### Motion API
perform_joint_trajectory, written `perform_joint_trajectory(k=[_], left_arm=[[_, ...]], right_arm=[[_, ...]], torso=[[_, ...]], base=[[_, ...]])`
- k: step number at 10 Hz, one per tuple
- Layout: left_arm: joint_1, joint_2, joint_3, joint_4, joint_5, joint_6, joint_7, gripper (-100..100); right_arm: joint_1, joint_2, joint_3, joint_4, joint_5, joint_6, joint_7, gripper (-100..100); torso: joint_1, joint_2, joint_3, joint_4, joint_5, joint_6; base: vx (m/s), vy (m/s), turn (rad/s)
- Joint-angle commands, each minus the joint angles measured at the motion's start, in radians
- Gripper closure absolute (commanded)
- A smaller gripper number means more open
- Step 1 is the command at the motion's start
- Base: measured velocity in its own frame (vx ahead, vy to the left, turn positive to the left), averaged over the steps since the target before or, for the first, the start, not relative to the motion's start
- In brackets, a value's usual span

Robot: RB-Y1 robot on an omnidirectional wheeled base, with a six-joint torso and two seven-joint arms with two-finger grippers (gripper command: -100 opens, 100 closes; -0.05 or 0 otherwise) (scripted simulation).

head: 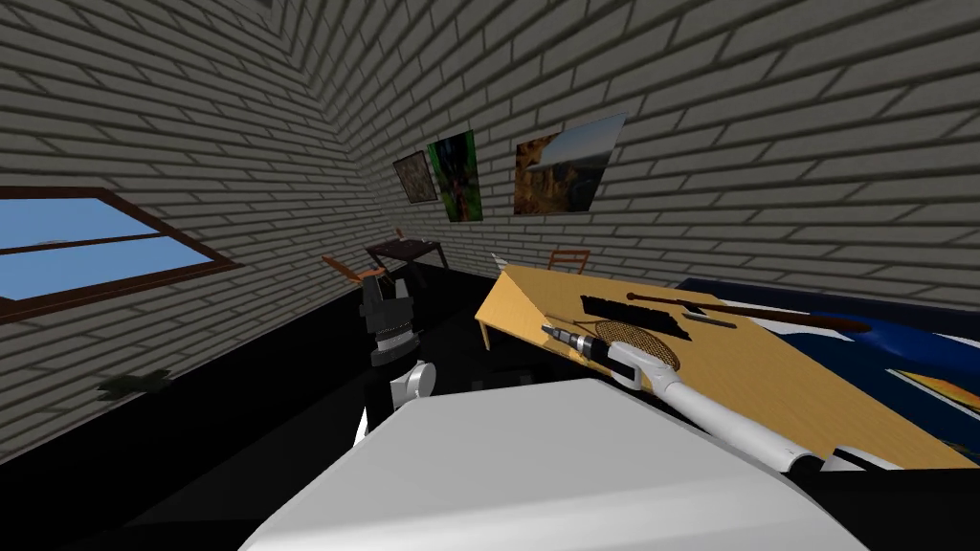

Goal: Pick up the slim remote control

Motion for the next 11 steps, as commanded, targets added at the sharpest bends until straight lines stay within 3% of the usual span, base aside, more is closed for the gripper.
perform_joint_trajectory(k=[1,4,7,9,11], left_arm=[[0.000,0.000,0.000,0.000,0.000,0.000,0.000,0],[0.000,0.000,0.000,0.000,0.000,0.000,0.000,0],[0.000,0.000,0.000,0.000,0.000,0.000,0.000,0],[0.000,0.000,0.000,0.000,0.000,0.000,0.000,0],[0.000,0.000,0.000,0.000,0.000,0.000,0.000,0]], right_arm=[[-0.025,-0.038,0.034,0.050,0.048,-0.003,-0.018,-100],[-0.072,-0.092,0.092,0.162,0.129,-0.018,-0.042,-100],[-0.095,-0.116,0.121,0.232,0.178,-0.027,-0.052,-100],[-0.139,-0.156,0.180,0.313,0.246,-0.048,-0.067,-100],[-0.139,-0.156,0.180,0.337,0.266,-0.048,-0.067,-100]], torso=[[0.000,0.000,0.000,0.000,0.000,0.000],[0.000,0.000,0.000,0.000,0.000,0.000],[0.000,0.001,0.000,0.000,0.000,-0.001],[0.000,0.001,0.001,0.000,0.000,-0.001],[0.000,0.001,0.001,0.000,0.000,0.000]], base=[[0.008,0.010,0.230],[0.007,0.004,0.276],[-0.002,-0.001,0.186],[-0.010,-0.002,0.309],[-0.008,-0.006,0.083]])
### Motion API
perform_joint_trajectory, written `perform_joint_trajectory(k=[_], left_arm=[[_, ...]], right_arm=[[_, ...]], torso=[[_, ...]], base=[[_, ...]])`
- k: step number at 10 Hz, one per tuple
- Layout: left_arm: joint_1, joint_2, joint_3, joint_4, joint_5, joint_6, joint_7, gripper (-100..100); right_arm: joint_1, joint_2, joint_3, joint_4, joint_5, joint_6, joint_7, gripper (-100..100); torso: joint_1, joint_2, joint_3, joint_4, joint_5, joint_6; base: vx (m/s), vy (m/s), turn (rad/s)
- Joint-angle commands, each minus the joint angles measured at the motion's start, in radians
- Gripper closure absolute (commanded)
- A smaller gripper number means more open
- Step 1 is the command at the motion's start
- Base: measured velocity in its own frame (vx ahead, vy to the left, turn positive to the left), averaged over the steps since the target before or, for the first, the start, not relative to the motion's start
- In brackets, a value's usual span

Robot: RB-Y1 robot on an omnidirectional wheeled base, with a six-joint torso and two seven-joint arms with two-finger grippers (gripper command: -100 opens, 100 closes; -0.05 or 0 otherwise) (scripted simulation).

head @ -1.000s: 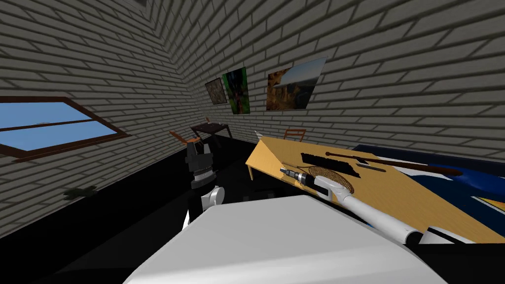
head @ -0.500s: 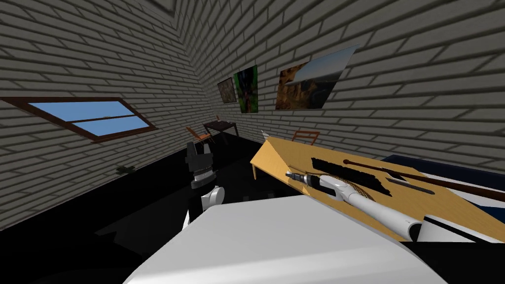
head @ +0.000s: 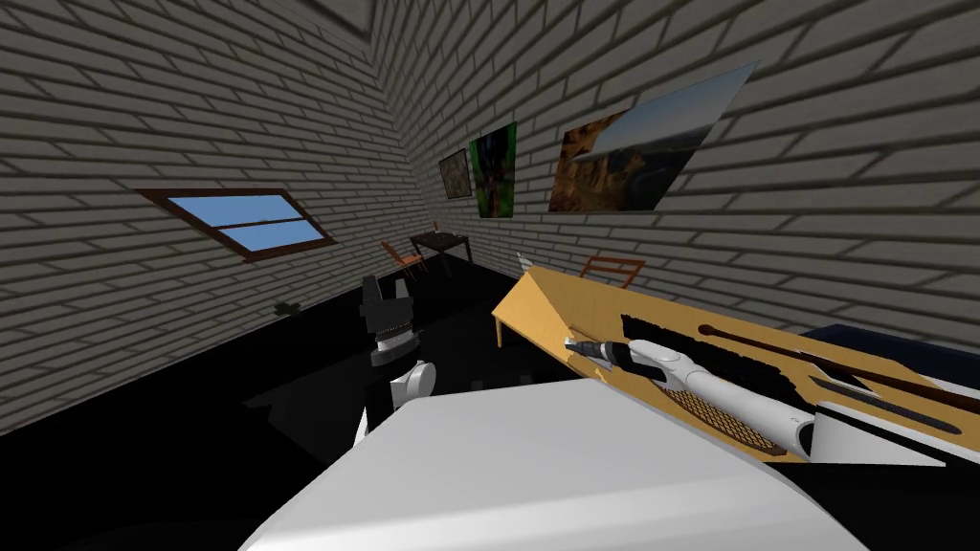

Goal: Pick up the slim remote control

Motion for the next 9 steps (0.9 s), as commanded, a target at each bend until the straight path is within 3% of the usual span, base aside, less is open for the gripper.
perform_joint_trajectory(k=[1,2,3,6,8,9], left_arm=[[0.000,0.000,0.000,0.000,0.000,0.000,0.000,0],[0.000,0.000,0.000,0.000,0.000,0.000,0.000,0],[0.000,0.000,0.000,0.000,0.000,0.000,0.000,0],[0.000,0.000,0.000,0.000,0.000,0.000,0.000,0],[0.000,0.000,0.000,0.000,0.000,0.000,0.000,0],[0.000,0.000,0.000,0.000,0.000,0.000,0.000,0]], right_arm=[[-0.029,-0.013,0.028,0.050,0.046,-0.023,0.001,-100],[-0.029,-0.013,0.028,0.073,0.046,-0.023,0.001,-100],[-0.049,-0.025,0.056,0.107,0.088,-0.035,-0.004,-100],[-0.069,-0.034,0.084,0.169,0.130,-0.047,-0.007,-100],[-0.104,-0.044,0.136,0.242,0.200,-0.073,-0.011,-100],[-0.104,-0.044,0.136,0.252,0.210,-0.073,-0.011,-100]], torso=[[0.000,0.000,0.000,0.000,0.000,0.000],[0.000,0.000,0.000,0.000,0.000,-0.001],[0.000,0.000,0.000,0.000,0.000,-0.001],[0.000,0.000,0.000,0.000,0.000,-0.001],[0.000,0.001,0.000,0.000,0.000,-0.001],[0.000,0.001,0.001,0.000,0.000,-0.001]], base=[[-0.013,0.001,0.216],[-0.013,-0.006,0.164],[-0.020,-0.005,0.267],[-0.018,-0.006,0.171],[-0.033,-0.005,0.269],[-0.033,-0.009,0.120]])
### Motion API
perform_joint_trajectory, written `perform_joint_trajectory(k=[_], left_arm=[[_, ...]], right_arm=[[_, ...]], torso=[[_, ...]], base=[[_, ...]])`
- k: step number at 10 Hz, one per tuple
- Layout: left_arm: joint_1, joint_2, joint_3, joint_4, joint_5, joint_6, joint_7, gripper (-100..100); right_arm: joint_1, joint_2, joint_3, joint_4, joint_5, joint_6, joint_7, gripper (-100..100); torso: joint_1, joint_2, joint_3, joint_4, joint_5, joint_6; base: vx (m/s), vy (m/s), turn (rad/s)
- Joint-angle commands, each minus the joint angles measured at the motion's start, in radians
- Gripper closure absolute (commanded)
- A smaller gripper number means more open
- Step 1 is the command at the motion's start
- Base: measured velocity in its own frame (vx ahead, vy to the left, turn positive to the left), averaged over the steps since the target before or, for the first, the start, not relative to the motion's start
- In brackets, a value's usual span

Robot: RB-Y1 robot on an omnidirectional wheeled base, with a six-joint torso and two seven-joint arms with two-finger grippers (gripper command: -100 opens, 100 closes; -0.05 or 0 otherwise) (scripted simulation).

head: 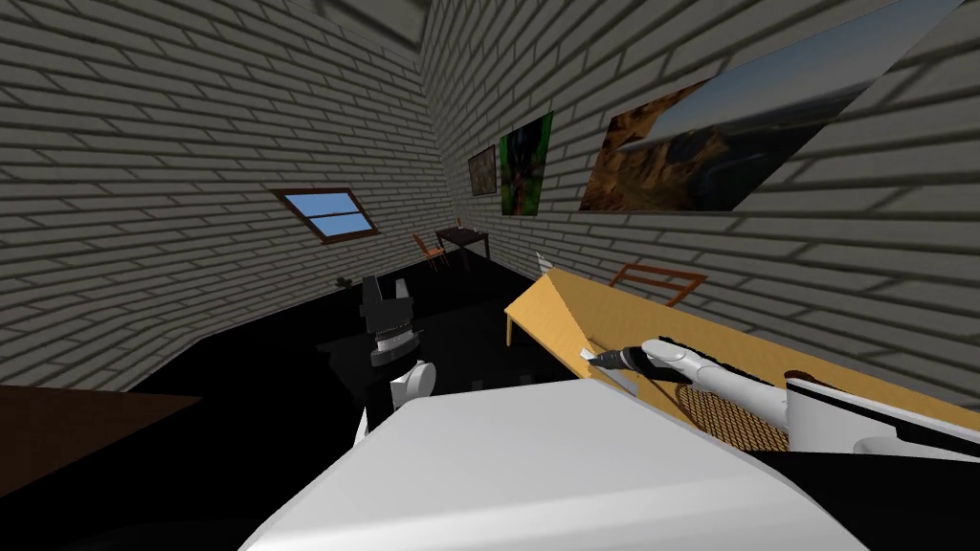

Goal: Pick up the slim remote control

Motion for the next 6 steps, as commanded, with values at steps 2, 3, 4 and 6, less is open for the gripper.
perform_joint_trajectory(k=[2,3,4,6], left_arm=[[0.000,0.000,0.000,0.000,0.000,0.000,0.000,0],[0.000,0.000,0.000,0.000,0.000,0.000,0.000,0],[0.000,0.000,0.000,0.000,0.000,0.000,0.000,0],[0.000,0.000,0.000,0.000,0.000,0.000,0.000,0]], right_arm=[[-0.030,-0.004,0.054,0.074,0.074,-0.026,-0.006,-100],[-0.030,-0.004,0.054,0.074,0.084,-0.026,-0.006,-100],[-0.044,0.000,0.075,0.105,0.116,-0.038,-0.004,-100],[-0.067,0.010,0.111,0.157,0.171,-0.060,-0.001,-100]], torso=[[0.000,0.000,0.000,0.000,0.000,0.000],[0.001,0.001,0.000,0.000,0.000,-0.001],[0.000,0.001,0.000,0.000,0.000,0.000],[0.000,0.000,0.000,0.000,0.000,-0.001]], base=[[-0.043,-0.001,0.227],[-0.039,-0.007,0.132],[-0.031,-0.007,0.145],[-0.048,-0.004,0.236]])
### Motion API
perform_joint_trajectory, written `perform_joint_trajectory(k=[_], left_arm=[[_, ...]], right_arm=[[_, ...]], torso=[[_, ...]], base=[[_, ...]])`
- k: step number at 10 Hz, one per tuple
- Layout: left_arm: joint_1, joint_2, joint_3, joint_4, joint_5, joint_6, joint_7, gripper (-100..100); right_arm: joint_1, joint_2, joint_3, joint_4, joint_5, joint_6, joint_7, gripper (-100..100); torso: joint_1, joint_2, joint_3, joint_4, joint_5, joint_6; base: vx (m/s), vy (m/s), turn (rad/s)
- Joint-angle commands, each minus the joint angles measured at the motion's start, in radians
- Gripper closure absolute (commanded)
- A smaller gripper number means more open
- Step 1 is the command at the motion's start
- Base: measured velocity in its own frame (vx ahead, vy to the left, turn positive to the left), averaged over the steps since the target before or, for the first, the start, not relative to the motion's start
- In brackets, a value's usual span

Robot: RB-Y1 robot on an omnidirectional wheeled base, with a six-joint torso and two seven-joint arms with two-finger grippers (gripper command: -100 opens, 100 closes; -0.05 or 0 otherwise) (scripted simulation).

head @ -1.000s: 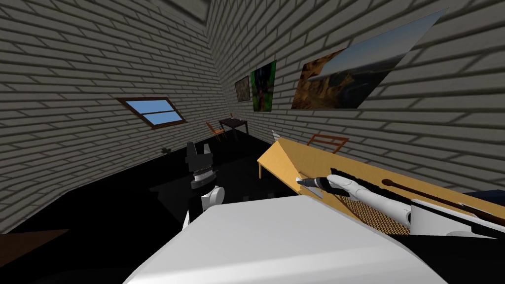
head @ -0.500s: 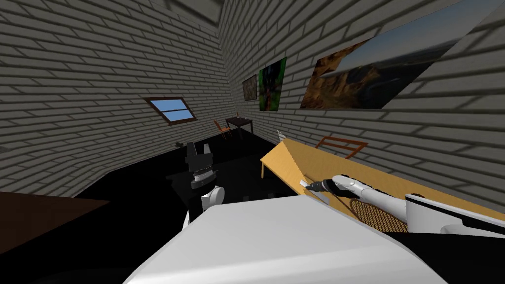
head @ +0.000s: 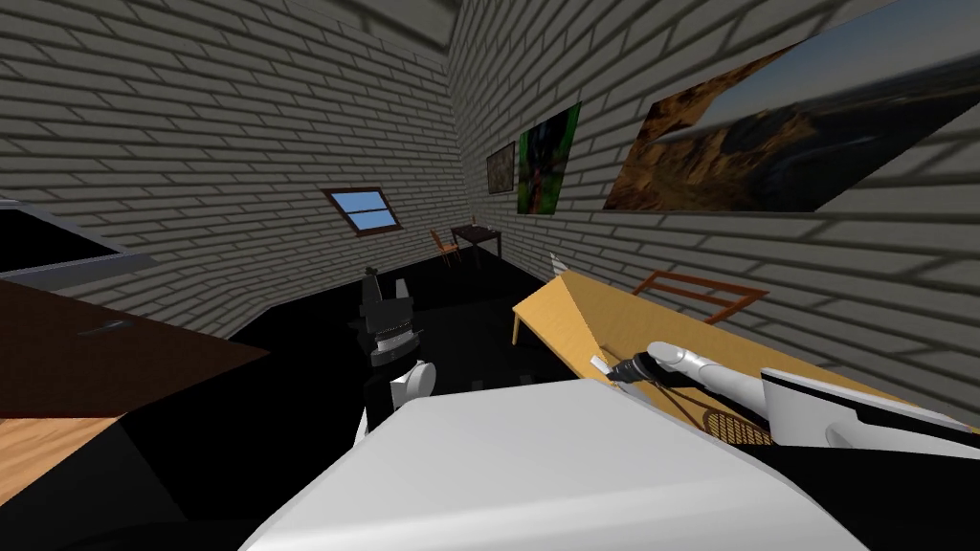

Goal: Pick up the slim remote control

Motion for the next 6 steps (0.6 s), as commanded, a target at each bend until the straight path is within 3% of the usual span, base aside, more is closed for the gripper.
perform_joint_trajectory(k=[1,3,4,5,6], left_arm=[[0.000,0.000,0.000,0.000,0.000,0.000,0.000,0],[0.000,0.000,0.000,0.000,0.000,0.000,0.000,0],[0.000,0.000,0.000,0.000,0.000,0.000,0.000,0],[0.000,0.000,0.000,0.000,0.000,0.000,0.000,0],[0.000,0.000,0.000,0.000,0.000,0.000,0.000,0]], right_arm=[[-0.013,0.007,0.028,0.028,0.042,-0.012,-0.005,-100],[-0.026,0.018,0.048,0.057,0.075,-0.026,-0.001,-100],[-0.023,0.014,0.042,0.047,0.065,-0.020,-0.004,-100],[-0.024,0.015,0.044,0.049,0.067,-0.022,-0.003,0],[-0.007,0.047,0.045,0.068,0.060,0.006,0.011,-100]], torso=[[0.000,0.000,0.000,0.000,0.000,0.000],[0.000,0.001,0.000,0.000,0.000,0.000],[0.000,0.000,0.000,0.000,0.000,0.000],[0.000,-0.001,-0.001,0.000,0.000,0.001],[0.000,-0.002,-0.001,0.000,0.000,0.001]], base=[[-0.060,-0.001,0.186],[-0.050,0.000,0.131],[-0.016,-0.001,0.019],[0.000,0.000,0.000],[0.015,-0.029,0.056]])
